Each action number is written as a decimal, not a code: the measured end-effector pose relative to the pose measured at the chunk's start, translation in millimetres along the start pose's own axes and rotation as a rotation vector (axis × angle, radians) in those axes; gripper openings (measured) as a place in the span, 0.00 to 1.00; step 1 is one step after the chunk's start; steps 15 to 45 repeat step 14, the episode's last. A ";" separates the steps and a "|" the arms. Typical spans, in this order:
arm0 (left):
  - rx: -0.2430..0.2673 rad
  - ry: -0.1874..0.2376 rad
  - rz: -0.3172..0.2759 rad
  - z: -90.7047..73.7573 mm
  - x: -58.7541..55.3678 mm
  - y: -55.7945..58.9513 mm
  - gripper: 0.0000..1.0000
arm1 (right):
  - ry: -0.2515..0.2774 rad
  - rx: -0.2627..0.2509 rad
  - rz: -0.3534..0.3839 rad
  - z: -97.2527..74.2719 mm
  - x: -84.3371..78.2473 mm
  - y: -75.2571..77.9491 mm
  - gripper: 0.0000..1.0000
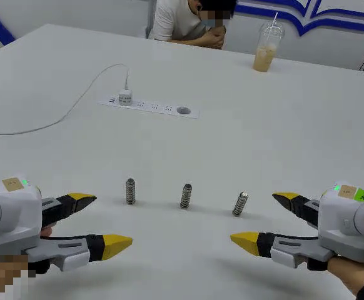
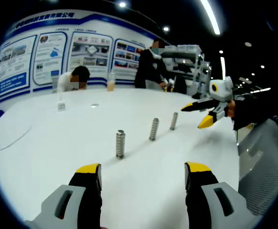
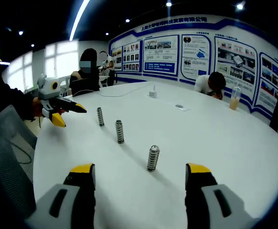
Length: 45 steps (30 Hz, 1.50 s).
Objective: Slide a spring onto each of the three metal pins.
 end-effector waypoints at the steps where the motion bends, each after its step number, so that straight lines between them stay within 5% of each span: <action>1: 0.000 0.000 -0.001 0.0 -0.1 0.0 0.72 | 0.000 0.000 -0.001 0.0 0.0 -0.1 0.78; 45: 0.004 -0.005 -0.009 -0.9 -2.2 -0.7 0.73 | 0.000 -0.006 0.008 -1.0 -1.3 1.0 0.78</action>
Point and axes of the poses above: the centre of the closed fingertips' face, and the gripper's own axes: z roughly forward along the fingers, y roughly to its right, x roughly out of its top, the point moved 5 cm from there along -z, roughly backward along the fingers, and after that the axes turned 3 degrees about -x, right-handed, at the moved point
